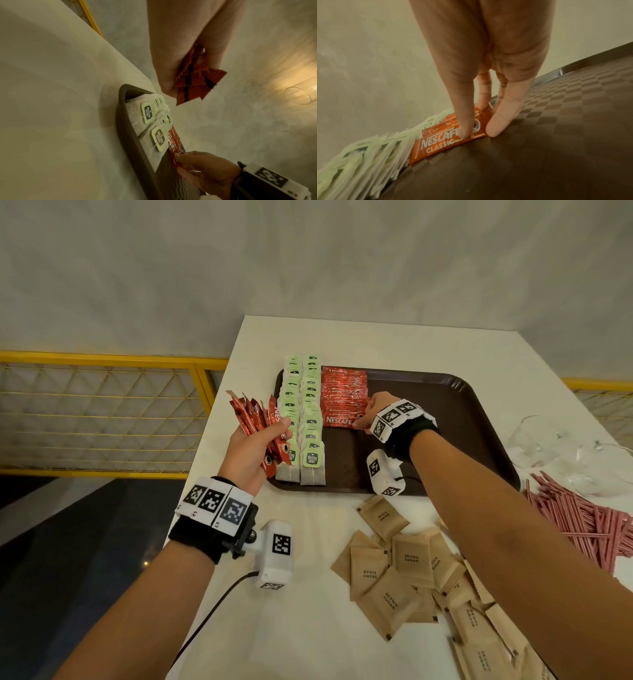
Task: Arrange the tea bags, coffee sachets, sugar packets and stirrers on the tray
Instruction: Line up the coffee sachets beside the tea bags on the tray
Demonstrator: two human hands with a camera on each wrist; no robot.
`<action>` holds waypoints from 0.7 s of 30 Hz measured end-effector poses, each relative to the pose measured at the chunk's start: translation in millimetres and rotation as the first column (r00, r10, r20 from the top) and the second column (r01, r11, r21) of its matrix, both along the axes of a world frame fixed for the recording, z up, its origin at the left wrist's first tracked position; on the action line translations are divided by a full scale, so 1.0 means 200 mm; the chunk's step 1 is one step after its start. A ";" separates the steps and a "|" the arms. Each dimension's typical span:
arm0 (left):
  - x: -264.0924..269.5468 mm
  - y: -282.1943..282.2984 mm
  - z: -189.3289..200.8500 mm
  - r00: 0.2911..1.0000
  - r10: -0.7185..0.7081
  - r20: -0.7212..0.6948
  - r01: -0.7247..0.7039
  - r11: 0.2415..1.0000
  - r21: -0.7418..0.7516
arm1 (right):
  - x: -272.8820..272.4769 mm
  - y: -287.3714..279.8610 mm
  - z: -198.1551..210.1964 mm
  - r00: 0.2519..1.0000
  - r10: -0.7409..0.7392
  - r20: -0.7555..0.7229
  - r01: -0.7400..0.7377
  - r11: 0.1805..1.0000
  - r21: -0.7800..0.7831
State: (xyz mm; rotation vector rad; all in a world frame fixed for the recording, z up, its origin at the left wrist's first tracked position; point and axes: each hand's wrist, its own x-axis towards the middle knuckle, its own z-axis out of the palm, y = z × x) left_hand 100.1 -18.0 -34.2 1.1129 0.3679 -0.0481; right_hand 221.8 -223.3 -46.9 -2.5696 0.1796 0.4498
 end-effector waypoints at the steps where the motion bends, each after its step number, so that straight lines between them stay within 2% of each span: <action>1: 0.00 0.00 0.00 1.000 -0.005 0.000 0.005 1.000 -0.002 | 0.01 -0.01 -0.01 1.000 0.004 -0.002 -0.004 1.000 0.008; 6: 0.00 0.00 -0.01 1.000 -0.027 -0.007 0.027 1.000 -0.010 | 0.01 -0.01 -0.01 1.000 0.012 0.007 -0.012 1.000 0.003; 9: 0.01 0.00 -0.01 0.998 -0.068 -0.009 0.067 0.996 -0.052 | 0.00 0.00 0.03 1.000 -0.008 0.025 0.010 0.995 -0.102; 11: 0.01 0.00 -0.01 0.995 -0.093 -0.022 0.092 0.994 -0.064 | -0.02 0.02 0.07 0.997 -0.006 0.079 0.017 0.990 -0.142; 12: 0.01 -0.01 0.00 0.995 -0.099 -0.031 0.096 0.993 -0.066 | -0.04 0.04 0.10 0.991 0.011 0.130 0.004 0.993 -0.114; 14: 0.01 -0.02 0.01 0.994 -0.100 -0.044 0.096 0.992 -0.079 | -0.08 0.09 0.16 0.981 0.067 0.182 -0.079 0.995 0.057; 15: 0.01 -0.03 0.01 0.994 -0.100 -0.046 0.095 0.991 -0.090 | -0.11 0.12 0.19 0.982 0.117 0.150 -0.144 0.973 0.182; 18: 0.02 -0.06 0.02 0.995 -0.098 -0.036 0.092 0.986 -0.137 | -0.23 0.21 0.29 0.946 0.315 -0.072 -0.227 0.807 0.545; 19: 0.02 -0.07 0.03 0.994 -0.104 -0.031 0.098 0.983 -0.157 | -0.27 0.23 0.30 0.919 0.376 -0.118 -0.241 0.773 0.587; 21: 0.02 -0.09 0.03 0.994 -0.110 -0.026 0.103 0.978 -0.180 | -0.31 0.27 0.28 0.891 0.441 -0.111 -0.301 0.754 0.584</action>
